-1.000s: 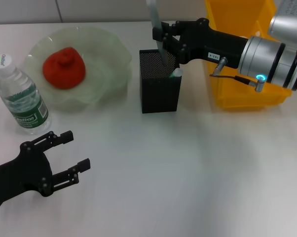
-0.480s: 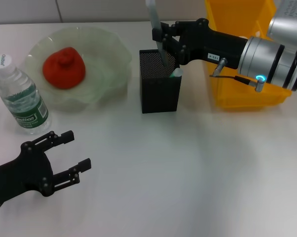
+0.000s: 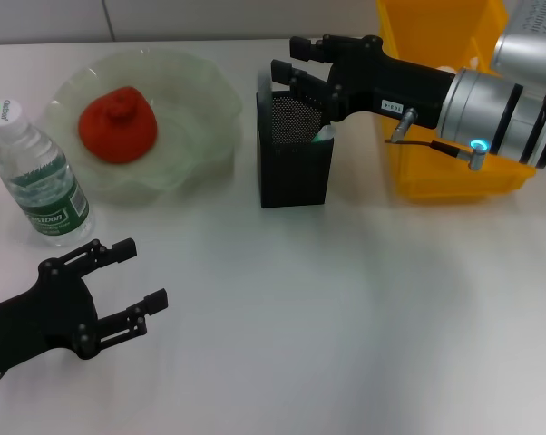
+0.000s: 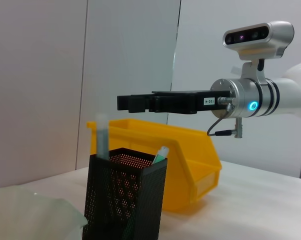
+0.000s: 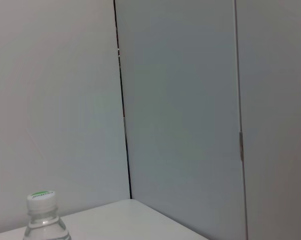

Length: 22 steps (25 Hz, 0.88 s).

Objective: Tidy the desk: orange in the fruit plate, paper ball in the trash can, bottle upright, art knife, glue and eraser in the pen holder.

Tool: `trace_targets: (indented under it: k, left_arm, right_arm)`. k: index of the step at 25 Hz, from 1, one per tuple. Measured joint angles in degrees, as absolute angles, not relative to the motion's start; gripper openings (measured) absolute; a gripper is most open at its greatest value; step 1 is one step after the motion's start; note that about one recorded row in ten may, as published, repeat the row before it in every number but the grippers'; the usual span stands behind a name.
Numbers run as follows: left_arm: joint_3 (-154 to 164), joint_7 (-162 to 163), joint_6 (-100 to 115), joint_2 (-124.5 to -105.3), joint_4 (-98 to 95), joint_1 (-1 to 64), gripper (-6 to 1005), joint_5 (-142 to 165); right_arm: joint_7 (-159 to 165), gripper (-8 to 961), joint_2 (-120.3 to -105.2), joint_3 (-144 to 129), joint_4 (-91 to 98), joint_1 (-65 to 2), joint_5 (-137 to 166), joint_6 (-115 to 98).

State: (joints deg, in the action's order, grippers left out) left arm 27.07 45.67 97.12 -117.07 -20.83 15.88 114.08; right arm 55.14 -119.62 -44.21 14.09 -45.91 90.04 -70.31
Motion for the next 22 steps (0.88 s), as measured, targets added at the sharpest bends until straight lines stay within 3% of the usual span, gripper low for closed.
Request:
trace_targets:
  k: [15,22]
  left_arm:
    - [27.1,45.4,97.1,-117.07,-20.8,15.7,756,114.1]
    - [27.1,45.7,97.2,-117.06,-20.8,15.8,756,114.1]
  right_arm:
    - [56.6,768,-119.62,-43.4,14.1,-45.5,89.3,-70.7]
    - [63.7,768,-119.16,-43.5,19.0,-42.4,88.8,-81.4]
